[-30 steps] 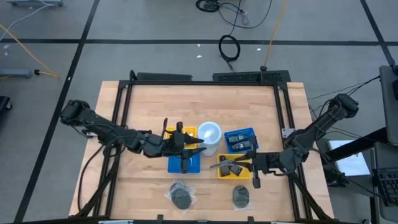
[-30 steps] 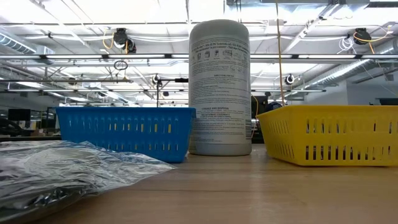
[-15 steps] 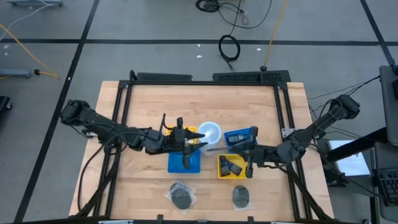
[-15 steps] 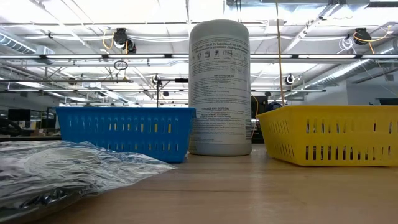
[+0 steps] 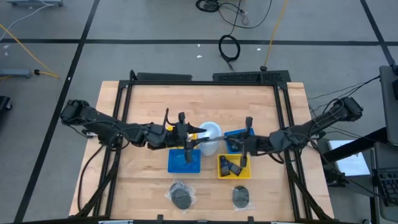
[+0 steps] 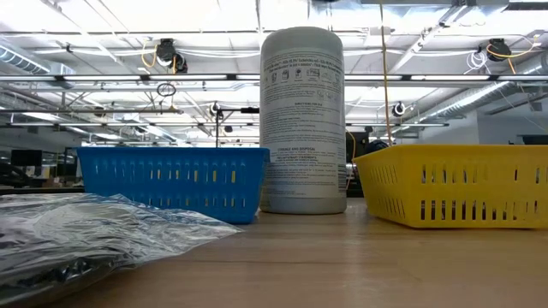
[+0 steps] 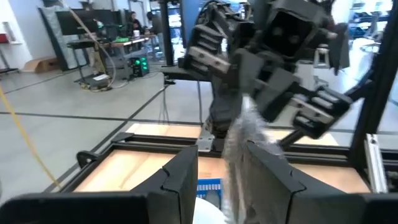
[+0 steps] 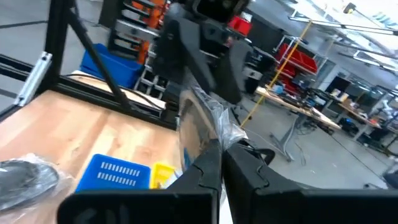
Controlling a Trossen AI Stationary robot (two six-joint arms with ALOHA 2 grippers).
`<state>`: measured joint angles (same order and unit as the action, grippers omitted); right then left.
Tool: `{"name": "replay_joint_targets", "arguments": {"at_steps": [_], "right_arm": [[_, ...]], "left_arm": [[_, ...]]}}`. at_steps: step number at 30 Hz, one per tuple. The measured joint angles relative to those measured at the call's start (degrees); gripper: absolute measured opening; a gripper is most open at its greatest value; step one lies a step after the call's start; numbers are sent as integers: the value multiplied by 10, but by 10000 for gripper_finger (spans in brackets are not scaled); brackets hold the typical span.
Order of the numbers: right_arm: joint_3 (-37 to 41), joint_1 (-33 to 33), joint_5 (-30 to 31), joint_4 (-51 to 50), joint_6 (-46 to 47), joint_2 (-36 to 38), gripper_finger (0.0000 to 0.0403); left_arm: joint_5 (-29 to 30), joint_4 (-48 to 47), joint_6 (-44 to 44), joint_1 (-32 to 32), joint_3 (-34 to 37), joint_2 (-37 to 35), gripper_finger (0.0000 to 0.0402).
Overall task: Pick & Place Travel size toiletries
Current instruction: Put the black hairbrush into the bottom blue bin
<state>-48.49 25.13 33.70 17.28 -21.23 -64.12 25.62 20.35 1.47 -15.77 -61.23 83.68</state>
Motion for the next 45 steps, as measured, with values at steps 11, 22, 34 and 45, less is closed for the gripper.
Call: {"name": "replay_joint_targets", "arguments": {"at_steps": [11, 22, 34, 45], "right_arm": [[0, -1, -7, -57, 46, 0, 0], [0, -12, 20, 18, -23, 8, 0], [0, -13, -23, -9, 20, 20, 0], [0, -13, -24, -38, 55, 20, 0]], "left_arm": [[-25, 13, 10, -1, 0, 0, 129], [-76, 19, 3, -2, 0, 0, 129], [-56, 12, 25, -2, 0, 0, 129], [-56, 16, 43, -2, 0, 0, 129]]}}
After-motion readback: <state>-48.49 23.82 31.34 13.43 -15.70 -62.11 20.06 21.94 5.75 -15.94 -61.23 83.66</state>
